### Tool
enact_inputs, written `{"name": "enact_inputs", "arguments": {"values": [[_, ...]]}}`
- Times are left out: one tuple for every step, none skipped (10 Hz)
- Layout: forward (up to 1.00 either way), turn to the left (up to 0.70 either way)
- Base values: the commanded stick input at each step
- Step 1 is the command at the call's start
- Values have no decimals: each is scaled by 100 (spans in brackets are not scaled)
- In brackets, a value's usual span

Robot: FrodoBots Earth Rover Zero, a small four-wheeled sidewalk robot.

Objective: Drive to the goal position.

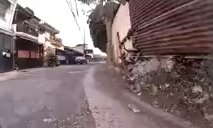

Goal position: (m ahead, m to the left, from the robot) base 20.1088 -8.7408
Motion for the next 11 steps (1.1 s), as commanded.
{"name": "enact_inputs", "arguments": {"values": [[100,40],[100,40],[100,40],[100,40],[100,40],[72,57],[6,97],[0,100],[38,62],[100,0],[100,0]]}}
